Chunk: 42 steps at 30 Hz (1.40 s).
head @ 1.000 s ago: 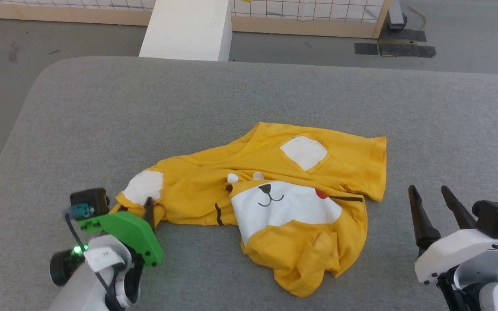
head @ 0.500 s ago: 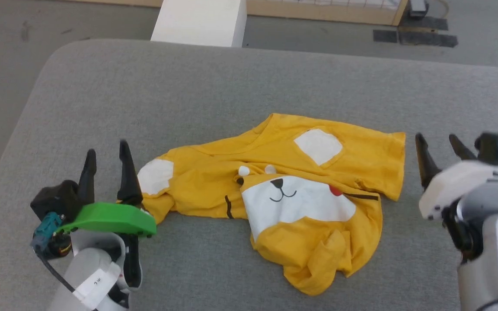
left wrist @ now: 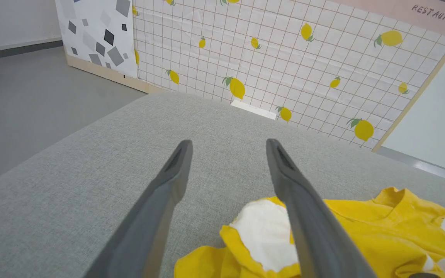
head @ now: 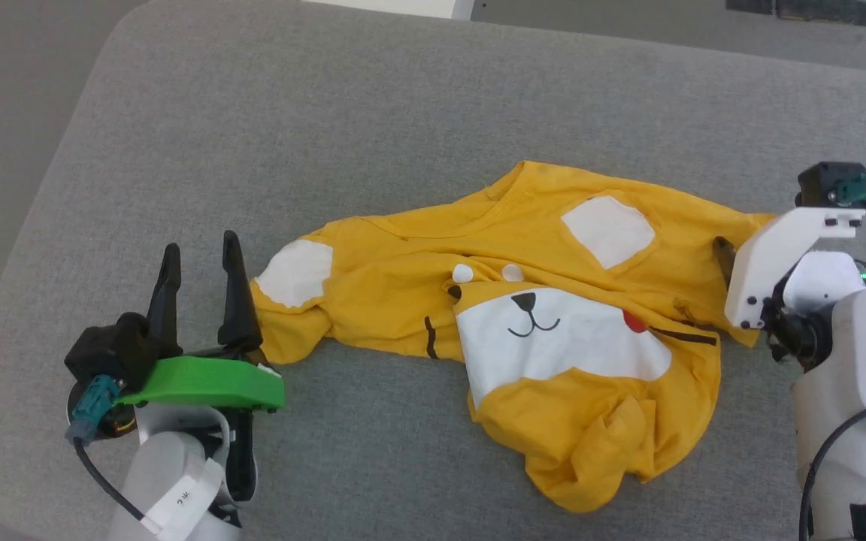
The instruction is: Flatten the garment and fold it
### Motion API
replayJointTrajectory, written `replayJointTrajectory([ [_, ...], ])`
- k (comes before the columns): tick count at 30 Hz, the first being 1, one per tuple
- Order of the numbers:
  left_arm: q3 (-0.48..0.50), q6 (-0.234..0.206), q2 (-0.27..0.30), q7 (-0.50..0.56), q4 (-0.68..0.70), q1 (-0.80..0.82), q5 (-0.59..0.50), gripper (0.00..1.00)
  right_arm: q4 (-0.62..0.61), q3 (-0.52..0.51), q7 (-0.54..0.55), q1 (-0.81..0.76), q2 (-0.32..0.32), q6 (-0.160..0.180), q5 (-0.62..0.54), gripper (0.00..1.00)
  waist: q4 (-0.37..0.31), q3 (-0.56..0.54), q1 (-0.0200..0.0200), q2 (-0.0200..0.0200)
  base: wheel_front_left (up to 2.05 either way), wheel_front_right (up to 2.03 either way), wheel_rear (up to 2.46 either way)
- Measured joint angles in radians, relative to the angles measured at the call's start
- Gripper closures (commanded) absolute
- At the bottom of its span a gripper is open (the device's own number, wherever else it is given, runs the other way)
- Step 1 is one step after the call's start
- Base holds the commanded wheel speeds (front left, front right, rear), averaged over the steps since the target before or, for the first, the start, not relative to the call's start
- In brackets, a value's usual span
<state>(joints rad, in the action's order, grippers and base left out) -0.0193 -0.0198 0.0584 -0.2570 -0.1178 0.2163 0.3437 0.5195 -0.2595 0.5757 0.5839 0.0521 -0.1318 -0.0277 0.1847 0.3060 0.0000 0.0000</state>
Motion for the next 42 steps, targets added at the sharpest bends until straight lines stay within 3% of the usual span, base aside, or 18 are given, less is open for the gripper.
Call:
replayJointTrajectory([
  [1, 0.004, 0.005, 0.000, 0.000, -0.004, 0.000, -0.001, 0.00, 0.000, 0.004, 0.012, 0.007, 0.001, 0.000, -0.002, 0.52, 0.003, 0.004, 0.0000, 0.0000, 0.00, 0.00, 0.00],
  [2, 0.009, 0.011, -0.001, 0.000, -0.008, 0.000, -0.001, 0.00, -0.004, 0.006, 0.020, 0.012, 0.002, 0.000, -0.007, 0.70, 0.005, 0.008, 0.0000, 0.0000, 0.00, 0.00, 0.00],
  [3, 0.014, 0.015, -0.001, 0.000, -0.012, 0.000, -0.002, 0.00, -0.011, 0.007, 0.020, 0.013, 0.002, 0.000, -0.016, 1.00, 0.005, 0.010, 0.0000, 0.0000, 0.00, 0.00, 0.00],
  [17, 0.018, 0.051, 0.002, 0.007, -0.156, 0.012, -0.022, 0.00, -0.194, -0.078, -0.056, -0.108, 0.059, 0.000, -0.033, 1.00, -0.039, -0.030, 0.0000, 0.0001, 0.00, 0.00, 0.00],
  [22, 0.020, 0.028, 0.031, 0.162, -0.240, 0.058, -0.027, 0.00, -0.258, -0.067, -0.041, -0.160, 0.060, 0.000, -0.013, 1.00, -0.070, -0.043, 0.0000, 0.0000, 0.00, 0.00, 0.00],
  [29, 0.044, -0.067, 0.074, 0.403, -0.248, 0.096, -0.029, 0.00, -0.307, -0.053, -0.020, -0.192, 0.052, 0.000, 0.003, 1.00, -0.102, -0.041, 0.0000, 0.0000, 0.00, 0.00, 0.00],
  [39, 0.041, -0.067, 0.120, 0.661, -0.295, 0.174, 0.013, 0.00, -0.337, -0.014, 0.019, -0.195, 0.042, 0.000, 0.032, 1.00, -0.124, 0.002, 0.0000, 0.0001, 0.00, 0.00, 0.00],
  [42, 0.035, -0.052, 0.150, 0.778, -0.298, 0.201, 0.020, 0.76, -0.338, -0.004, 0.027, -0.195, 0.044, 0.000, 0.038, 1.00, -0.135, 0.009, 0.0000, 0.0001, 0.00, 0.00, 0.00],
])
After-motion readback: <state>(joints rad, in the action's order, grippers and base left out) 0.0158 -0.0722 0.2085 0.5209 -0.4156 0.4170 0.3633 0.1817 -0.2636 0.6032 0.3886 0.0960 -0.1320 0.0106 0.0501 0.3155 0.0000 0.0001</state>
